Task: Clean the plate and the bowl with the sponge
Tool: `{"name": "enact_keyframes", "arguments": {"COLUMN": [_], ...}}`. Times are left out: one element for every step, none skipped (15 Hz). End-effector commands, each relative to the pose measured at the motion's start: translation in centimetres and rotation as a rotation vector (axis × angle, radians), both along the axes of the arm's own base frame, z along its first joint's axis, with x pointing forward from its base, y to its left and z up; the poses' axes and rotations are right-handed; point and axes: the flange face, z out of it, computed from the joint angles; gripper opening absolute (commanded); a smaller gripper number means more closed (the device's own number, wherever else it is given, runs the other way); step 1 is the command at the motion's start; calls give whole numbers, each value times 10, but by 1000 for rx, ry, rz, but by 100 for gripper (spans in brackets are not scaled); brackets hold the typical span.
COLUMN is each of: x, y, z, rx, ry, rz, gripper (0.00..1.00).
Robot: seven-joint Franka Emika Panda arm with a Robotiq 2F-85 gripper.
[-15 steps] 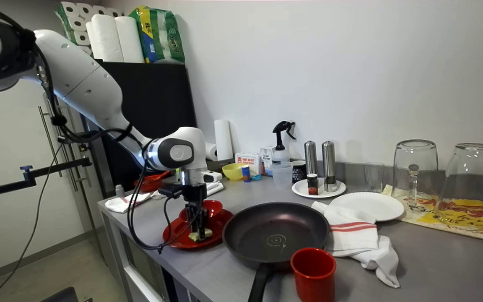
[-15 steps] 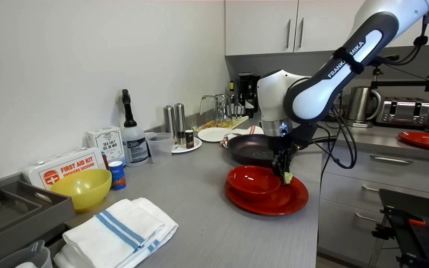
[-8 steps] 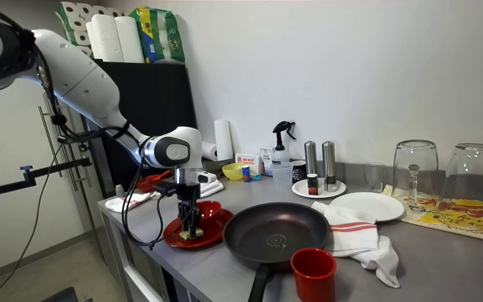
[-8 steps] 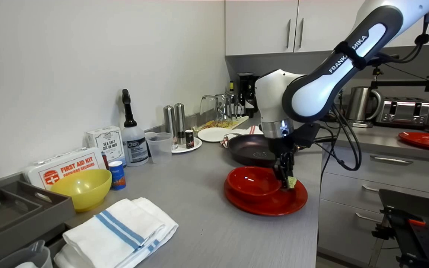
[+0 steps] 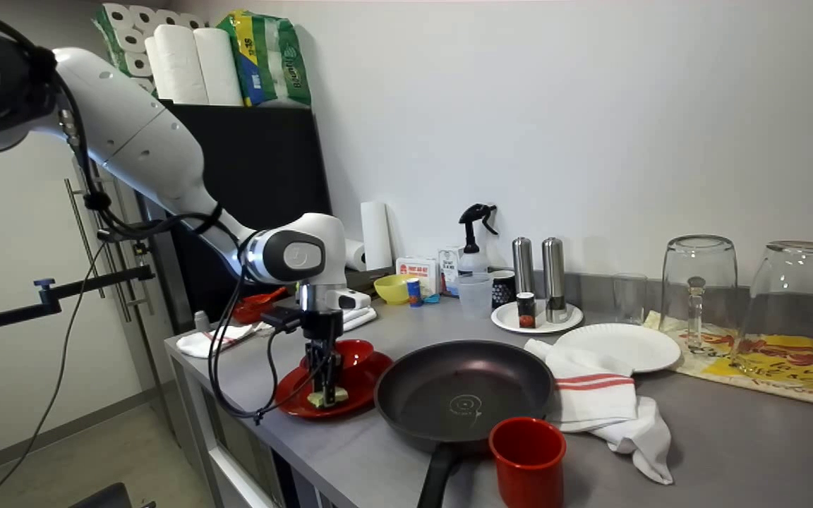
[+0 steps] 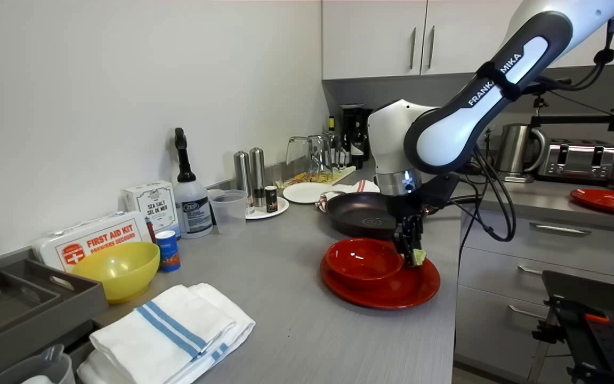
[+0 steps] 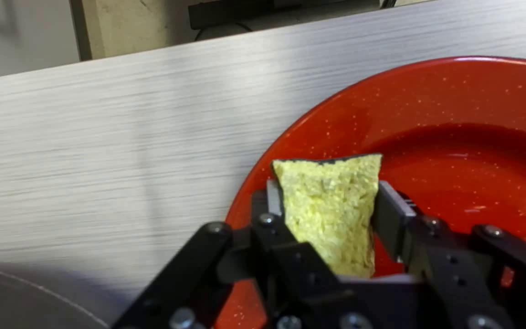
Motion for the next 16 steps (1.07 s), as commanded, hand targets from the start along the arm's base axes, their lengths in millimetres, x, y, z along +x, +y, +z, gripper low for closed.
{"name": "enact_keyframes", "arguments": {"x": [-2, -2, -2, -2, -2, -1, 0, 1, 1, 2, 2, 3, 3, 3, 4, 4], "y": [-7, -9, -11, -12, -14, -15, -17, -18, -19, -19, -20, -20, -19, -19, -18, -18], "z": [1, 1, 0, -1, -2, -3, -4, -5, -6, -6, -6, -6, -6, -6, -6, -5], "rx": [-21, -28, -38, -46, -61, -77, -87, -99, -107, -116, -123, -130, -136, -143, -149, -156], "ry": [-3, -6, -14, -19, -33, -49, -65, -81, -94, -109, -120, -132, -141, -150, -159, -171], "rz": [-7, -8, -7, -6, -3, 0, 1, 2, 2, 3, 4, 5, 7, 8, 10, 14], "gripper": [25, 25, 25, 25, 25, 25, 25, 25, 25, 25, 25, 25, 25, 25, 25, 25]}}
